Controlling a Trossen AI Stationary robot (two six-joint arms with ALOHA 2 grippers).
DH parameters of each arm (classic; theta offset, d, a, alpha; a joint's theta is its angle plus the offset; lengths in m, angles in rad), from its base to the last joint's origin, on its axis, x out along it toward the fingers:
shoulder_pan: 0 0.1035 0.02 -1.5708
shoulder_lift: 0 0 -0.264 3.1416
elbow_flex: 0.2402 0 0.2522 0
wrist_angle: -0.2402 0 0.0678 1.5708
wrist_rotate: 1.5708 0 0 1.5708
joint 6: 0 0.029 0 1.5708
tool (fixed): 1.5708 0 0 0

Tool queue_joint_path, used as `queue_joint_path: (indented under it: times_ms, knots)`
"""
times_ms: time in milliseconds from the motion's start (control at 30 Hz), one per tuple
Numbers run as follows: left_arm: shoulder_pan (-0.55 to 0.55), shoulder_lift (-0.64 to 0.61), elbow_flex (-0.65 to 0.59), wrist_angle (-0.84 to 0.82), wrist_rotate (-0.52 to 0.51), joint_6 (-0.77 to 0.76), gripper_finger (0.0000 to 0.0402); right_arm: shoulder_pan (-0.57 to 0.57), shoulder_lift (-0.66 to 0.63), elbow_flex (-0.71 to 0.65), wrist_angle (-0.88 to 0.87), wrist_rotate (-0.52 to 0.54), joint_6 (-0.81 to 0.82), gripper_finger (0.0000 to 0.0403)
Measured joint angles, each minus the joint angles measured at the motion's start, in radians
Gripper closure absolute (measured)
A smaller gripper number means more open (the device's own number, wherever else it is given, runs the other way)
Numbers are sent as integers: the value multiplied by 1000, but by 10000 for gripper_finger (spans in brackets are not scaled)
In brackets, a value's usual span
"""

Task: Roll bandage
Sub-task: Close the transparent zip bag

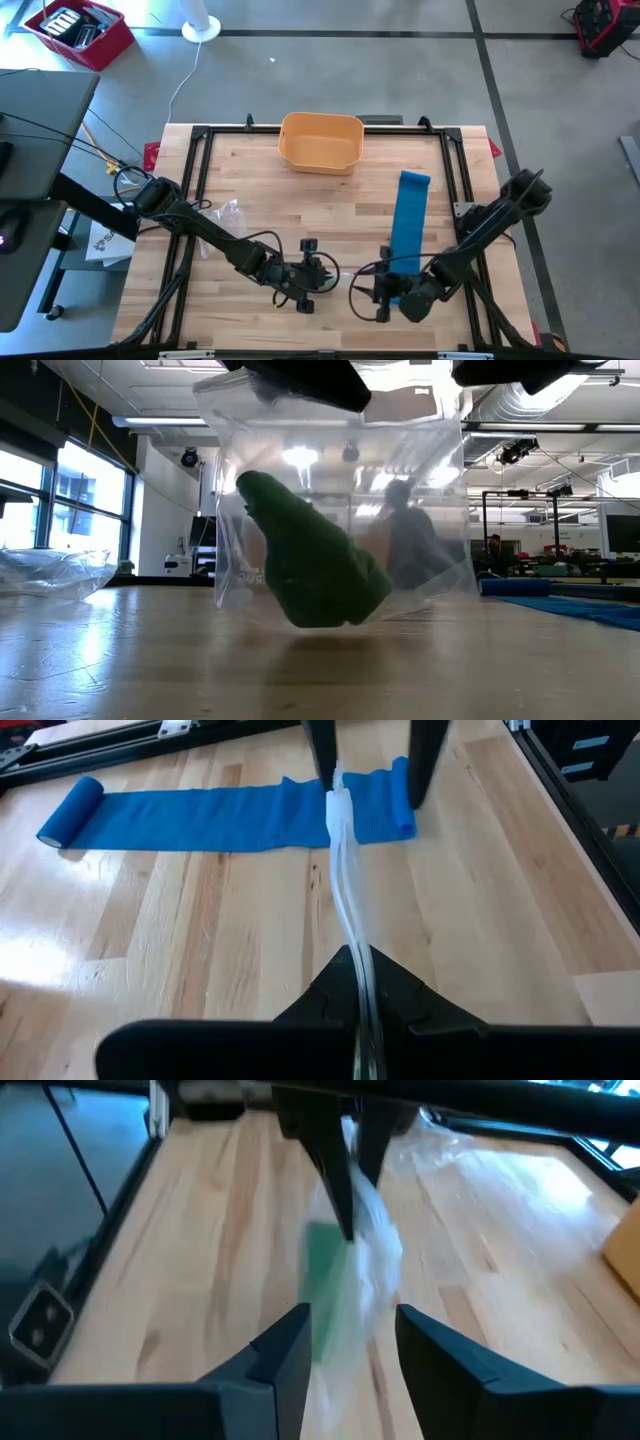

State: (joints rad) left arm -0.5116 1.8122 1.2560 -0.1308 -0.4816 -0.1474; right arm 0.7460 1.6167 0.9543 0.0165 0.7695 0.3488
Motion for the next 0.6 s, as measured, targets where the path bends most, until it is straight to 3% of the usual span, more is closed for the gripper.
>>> queue_joint_path:
  times_ms: [300, 600]
  knots:
    - [-1, 0, 0, 2, 14, 2, 401, 0, -18, 0, 126, 7, -130, 303]
    - [2, 0, 0, 24, 60, 36, 401, 15, -64, 0, 124, 0, -271, 315]
